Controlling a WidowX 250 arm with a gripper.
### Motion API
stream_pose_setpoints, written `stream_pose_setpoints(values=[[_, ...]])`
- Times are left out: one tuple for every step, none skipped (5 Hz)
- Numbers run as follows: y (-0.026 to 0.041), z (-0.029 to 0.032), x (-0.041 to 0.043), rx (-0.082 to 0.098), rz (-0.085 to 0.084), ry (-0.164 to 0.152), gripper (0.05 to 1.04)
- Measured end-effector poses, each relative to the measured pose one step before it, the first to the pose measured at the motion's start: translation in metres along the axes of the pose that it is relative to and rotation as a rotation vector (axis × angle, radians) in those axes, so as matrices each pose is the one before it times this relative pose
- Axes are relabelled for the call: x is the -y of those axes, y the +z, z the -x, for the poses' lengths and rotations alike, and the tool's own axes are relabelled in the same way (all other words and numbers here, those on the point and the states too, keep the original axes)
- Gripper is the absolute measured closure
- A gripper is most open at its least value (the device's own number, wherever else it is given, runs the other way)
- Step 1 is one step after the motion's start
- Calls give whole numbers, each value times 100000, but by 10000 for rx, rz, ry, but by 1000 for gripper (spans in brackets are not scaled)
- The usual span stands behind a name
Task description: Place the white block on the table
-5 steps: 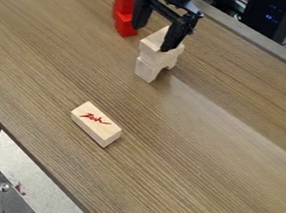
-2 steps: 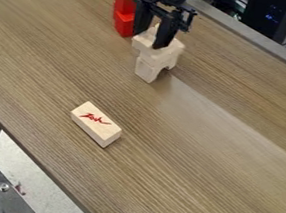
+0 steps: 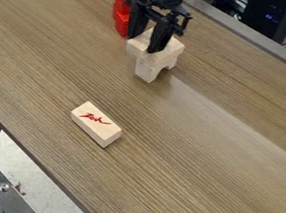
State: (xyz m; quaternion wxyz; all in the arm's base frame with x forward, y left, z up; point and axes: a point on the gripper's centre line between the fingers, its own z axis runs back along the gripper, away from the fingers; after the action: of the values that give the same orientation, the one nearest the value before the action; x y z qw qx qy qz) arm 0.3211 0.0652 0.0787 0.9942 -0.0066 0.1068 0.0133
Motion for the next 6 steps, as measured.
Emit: stream_pose_setpoints(values=[[1542,487,1061,208,121,-155,533],[682,288,1907,111,-107,-156,533],[-187,-274,1798,49,-549,362,533],[-2107,-788,2360,-493,-467,274,533],[-950,-1054,1156,-202,0,624,533],[-1376,-915,979,-485,344,305,533]])
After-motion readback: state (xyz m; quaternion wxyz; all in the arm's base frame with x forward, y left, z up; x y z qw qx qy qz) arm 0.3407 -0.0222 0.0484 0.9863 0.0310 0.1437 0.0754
